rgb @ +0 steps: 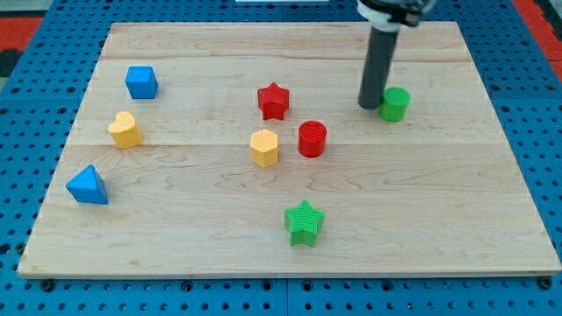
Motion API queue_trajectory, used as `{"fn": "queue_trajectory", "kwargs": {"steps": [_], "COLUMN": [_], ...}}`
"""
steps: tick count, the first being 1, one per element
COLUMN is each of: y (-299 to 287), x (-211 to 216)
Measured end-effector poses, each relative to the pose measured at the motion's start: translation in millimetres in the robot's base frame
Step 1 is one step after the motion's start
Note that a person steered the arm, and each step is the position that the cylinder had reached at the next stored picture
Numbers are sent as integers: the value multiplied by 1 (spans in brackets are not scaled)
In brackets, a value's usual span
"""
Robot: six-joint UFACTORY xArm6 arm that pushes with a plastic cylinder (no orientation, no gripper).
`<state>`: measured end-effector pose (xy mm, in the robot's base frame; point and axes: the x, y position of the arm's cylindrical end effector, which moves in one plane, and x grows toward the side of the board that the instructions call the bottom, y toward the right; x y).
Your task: Move the green circle left to the green star
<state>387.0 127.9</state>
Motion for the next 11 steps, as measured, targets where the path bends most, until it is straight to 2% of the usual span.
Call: {"fn": "queue_trajectory", "kwargs": {"steps": [1,2,3,4,5,8,10,11], "y": [10,68,67,37,37,-101,-161,-187], "x": [-49,-6,65,100,57,134,139,107]}}
